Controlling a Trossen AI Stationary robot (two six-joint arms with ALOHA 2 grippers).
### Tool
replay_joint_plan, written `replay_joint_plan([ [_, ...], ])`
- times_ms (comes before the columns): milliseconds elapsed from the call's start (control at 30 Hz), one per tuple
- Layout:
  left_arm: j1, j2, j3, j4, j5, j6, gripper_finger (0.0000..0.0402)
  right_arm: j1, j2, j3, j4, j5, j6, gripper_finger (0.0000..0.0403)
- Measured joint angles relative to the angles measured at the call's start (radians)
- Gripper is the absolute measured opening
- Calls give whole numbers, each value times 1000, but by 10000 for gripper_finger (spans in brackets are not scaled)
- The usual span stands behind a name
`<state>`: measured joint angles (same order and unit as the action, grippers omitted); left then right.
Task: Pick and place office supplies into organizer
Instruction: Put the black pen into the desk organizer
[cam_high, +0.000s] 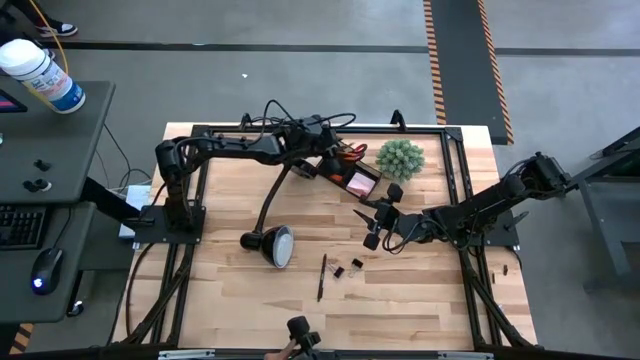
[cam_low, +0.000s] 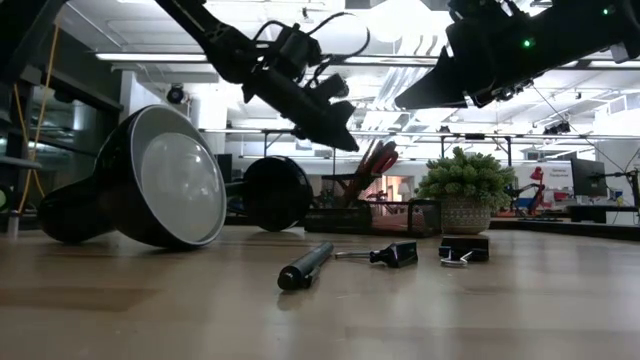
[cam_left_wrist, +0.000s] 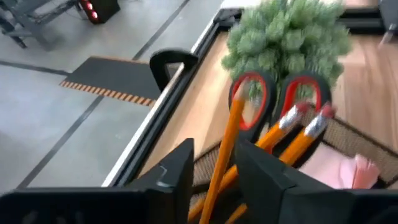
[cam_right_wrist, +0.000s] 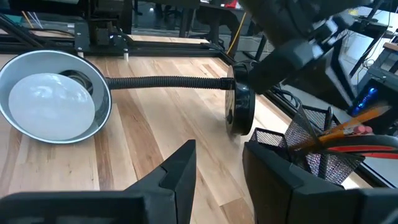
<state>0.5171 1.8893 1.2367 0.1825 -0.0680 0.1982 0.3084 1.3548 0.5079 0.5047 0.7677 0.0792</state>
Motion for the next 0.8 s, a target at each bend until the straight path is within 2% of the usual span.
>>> replay_joint_plan([
  [200,0,0,27,-7,12,-11,158,0,0,0,0,0,9,122],
  [367,-1,-12,38,-13,54,-44,181,3,0,0,-20,3,3,122],
  [533,-38,-36,38,-65,72,-64,177,30,0,1,-81,49,30,122],
  [800,-154,-97,38,-170,43,-52,141,105,0,1,-172,102,128,122],
])
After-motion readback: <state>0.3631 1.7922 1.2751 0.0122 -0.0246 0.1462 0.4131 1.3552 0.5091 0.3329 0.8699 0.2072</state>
